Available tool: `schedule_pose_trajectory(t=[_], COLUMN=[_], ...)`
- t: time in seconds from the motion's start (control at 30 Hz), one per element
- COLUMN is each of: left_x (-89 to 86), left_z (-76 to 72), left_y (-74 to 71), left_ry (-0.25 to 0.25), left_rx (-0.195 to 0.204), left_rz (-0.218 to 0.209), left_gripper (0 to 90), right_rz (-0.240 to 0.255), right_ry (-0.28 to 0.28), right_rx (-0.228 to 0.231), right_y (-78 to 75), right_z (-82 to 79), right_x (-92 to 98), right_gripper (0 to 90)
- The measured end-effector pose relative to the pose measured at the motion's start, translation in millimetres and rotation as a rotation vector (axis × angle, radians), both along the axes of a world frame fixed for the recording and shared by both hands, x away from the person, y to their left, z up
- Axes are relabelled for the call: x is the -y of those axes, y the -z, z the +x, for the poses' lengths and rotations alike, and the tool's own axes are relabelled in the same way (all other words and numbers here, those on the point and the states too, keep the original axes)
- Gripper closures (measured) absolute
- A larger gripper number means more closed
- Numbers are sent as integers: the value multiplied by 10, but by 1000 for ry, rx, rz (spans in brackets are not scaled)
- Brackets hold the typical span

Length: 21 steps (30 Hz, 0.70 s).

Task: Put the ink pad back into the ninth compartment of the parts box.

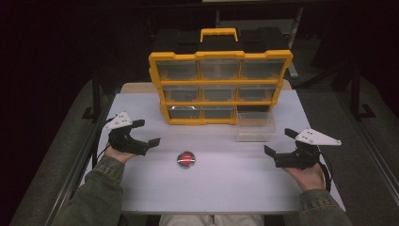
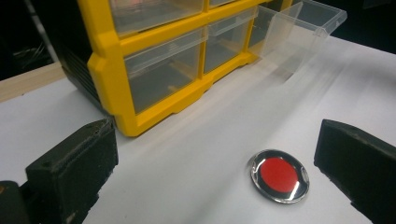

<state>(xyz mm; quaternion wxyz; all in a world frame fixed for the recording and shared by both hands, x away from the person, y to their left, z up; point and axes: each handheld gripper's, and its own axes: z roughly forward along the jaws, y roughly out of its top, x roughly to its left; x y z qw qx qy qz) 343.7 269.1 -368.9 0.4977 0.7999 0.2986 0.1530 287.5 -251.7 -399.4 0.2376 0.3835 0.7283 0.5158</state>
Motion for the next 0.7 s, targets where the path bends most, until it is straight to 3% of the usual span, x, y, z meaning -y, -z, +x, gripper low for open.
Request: schedule_pose_trajectory(t=[0.4,0.7], left_x=[234,347], left_z=[94,149], left_y=[-22,-9], left_ry=[43,84], left_rx=[2,-35], left_rz=[28,50], left_gripper=[0,0], right_rz=[-2,-5], right_ry=[-5,-6], right_rx=[1,-1], right_y=[1,2], right_z=[-9,-9], right_x=[1,-1], right_gripper=[0,0])
